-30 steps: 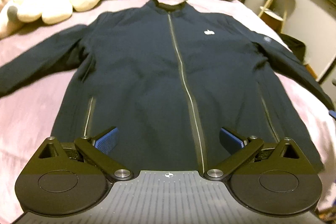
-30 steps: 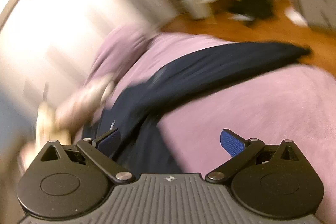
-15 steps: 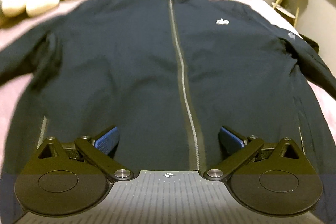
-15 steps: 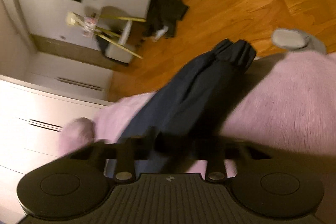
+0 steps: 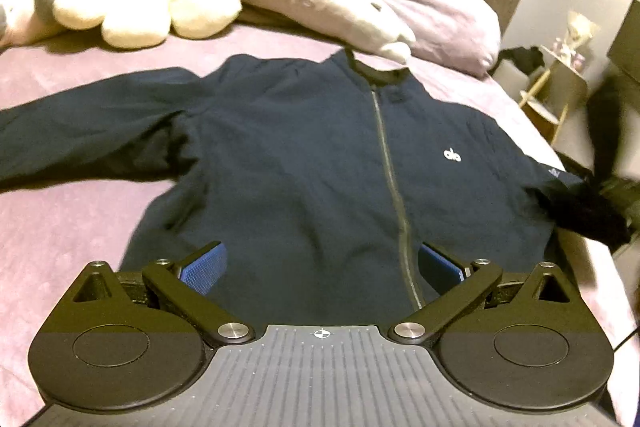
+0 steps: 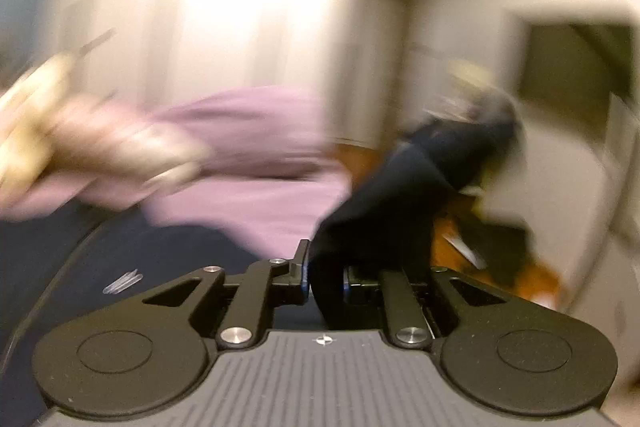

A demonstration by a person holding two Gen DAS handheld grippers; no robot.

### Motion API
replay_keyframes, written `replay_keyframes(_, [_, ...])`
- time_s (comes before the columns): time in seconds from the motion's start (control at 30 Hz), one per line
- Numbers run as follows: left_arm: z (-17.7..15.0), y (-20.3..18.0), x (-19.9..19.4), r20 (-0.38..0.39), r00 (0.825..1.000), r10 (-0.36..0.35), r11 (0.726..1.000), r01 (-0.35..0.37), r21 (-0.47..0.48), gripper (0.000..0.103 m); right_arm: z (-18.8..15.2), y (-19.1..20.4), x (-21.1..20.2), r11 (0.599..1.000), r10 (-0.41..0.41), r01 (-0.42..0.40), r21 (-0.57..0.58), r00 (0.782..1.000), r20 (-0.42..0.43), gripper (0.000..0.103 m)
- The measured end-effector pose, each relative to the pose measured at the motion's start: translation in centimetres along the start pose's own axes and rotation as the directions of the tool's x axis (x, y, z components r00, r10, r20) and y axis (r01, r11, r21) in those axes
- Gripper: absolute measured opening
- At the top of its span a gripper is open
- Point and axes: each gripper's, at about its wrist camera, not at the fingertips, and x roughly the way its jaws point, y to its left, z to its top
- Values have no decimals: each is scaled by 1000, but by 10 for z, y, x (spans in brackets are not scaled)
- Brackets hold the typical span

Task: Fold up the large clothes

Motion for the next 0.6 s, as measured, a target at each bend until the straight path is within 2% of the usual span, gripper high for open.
replay_keyframes(0.07, [0, 8, -1, -9, 1000, -11, 1000, 11, -14, 103, -11, 63, 16, 983, 88, -95, -159, 995, -54, 22])
replay_keyframes(0.13, [1, 13, 2, -27, 999, -29, 999, 29, -26, 103, -33, 113, 37, 939, 105, -142, -313, 986, -133, 23])
replay_keyframes(0.17, [2, 14, 5, -34, 998, -44, 999, 43, -32, 103, -43, 128, 47, 920, 98, -157, -358, 979, -178, 26])
replay_keyframes(0.2, [3, 14, 10, -43, 997, -67, 997, 65, -40, 103, -55, 139, 58, 906, 87, -173, -387, 969, -230, 36])
replay_keyframes(0.23, [6, 12, 15, -54, 994, -94, 995, 91, -50, 103, -64, 146, 67, 895, 68, -171, -411, 965, -253, 36])
replay_keyframes(0.3, [10, 5, 28, -76, 986, -149, 987, 144, -69, 103, -64, 150, 65, 896, 73, -166, -411, 970, -232, 37])
replay_keyframes(0.33, [14, 0, 35, -83, 982, -171, 983, 165, -75, 103, -56, 144, 65, 904, 88, -180, -389, 966, -244, 41])
replay_keyframes(0.4, [22, -15, 53, -92, 973, -213, 975, 206, -81, 103, -46, 117, 50, 936, 164, -224, -272, 960, -227, 79])
replay_keyframes(0.43, [24, -21, 61, -93, 968, -232, 971, 224, -87, 103, -35, 111, 37, 946, 209, -251, -207, 957, -201, 85])
replay_keyframes(0.53, [34, -42, 96, -119, 940, -319, 943, 303, -140, 103, -35, 61, 6, 963, 270, -266, 54, 955, -124, 86])
replay_keyframes(0.57, [36, -48, 107, -129, 932, -339, 935, 319, -154, 103, -38, 43, 0, 950, 287, -268, 161, 951, -111, 86])
replay_keyframes(0.6, [38, -54, 119, -141, 924, -355, 929, 331, -167, 103, -45, 21, -4, 915, 315, -274, 296, 944, -101, 83])
